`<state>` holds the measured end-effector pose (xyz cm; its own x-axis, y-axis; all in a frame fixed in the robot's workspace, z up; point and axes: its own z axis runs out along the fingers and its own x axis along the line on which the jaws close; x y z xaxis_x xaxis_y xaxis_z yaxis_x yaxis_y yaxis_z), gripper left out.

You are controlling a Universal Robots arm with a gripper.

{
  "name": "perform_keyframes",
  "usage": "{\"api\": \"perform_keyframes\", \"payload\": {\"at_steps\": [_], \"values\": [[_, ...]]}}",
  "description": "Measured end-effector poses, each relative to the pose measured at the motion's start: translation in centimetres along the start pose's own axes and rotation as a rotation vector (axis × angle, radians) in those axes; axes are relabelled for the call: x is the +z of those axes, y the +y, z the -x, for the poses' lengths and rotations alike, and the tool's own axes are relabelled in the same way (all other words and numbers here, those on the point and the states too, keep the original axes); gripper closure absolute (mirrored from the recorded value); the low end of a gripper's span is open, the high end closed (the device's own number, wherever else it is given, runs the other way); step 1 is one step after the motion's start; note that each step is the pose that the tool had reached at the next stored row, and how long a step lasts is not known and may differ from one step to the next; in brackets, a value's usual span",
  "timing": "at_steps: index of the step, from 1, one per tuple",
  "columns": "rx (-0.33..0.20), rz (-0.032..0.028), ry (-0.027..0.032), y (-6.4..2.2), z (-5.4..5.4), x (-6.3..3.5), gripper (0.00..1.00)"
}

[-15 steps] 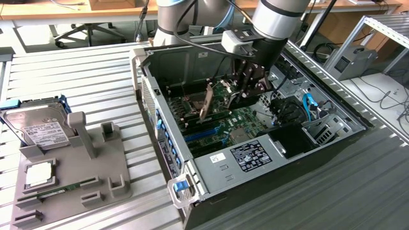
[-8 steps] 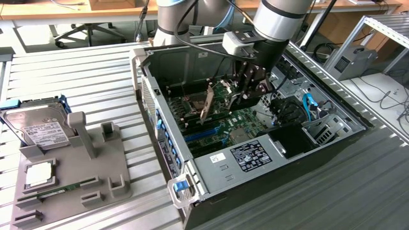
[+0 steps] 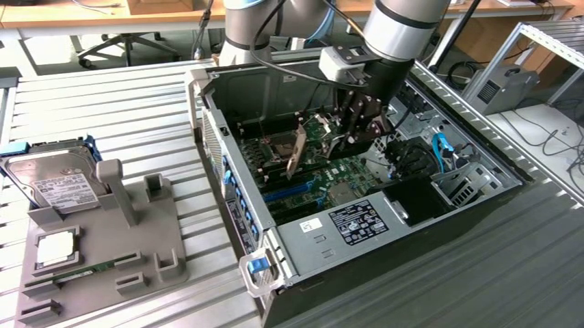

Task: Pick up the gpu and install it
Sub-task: 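Insert the gpu into the slot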

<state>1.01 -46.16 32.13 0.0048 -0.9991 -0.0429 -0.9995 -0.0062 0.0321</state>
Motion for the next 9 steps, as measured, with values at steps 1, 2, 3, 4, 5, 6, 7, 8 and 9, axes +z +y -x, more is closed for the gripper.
{"api": "perform_keyframes", "payload": {"at_steps": [1, 2, 3, 4, 5, 6, 7, 8, 9], "values": [[0.0, 0.0, 0.0, 0.0, -0.07, 0.01, 0.74], [0.0, 0.0, 0.0001, 0.0, -0.13, 0.02, 0.74], [0.0, 0.0, 0.0, 0.0, -0.17, 0.02, 0.74], [0.0, 0.0, 0.0, 0.0, -0.21, 0.03, 0.74], [0.0, 0.0, 0.0, 0.0, -0.26, 0.04, 0.74], [0.0, 0.0, 0.0001, 0.0, -0.3, 0.04, 0.74], [0.0, 0.0, 0.0, 0.0, -0.35, 0.05, 0.74], [0.0, 0.0, 0.0001, 0.0, -0.39, 0.05, 0.74], [0.0, 0.0, 0.0001, 0.0, -0.44, 0.06, 0.74]]}}
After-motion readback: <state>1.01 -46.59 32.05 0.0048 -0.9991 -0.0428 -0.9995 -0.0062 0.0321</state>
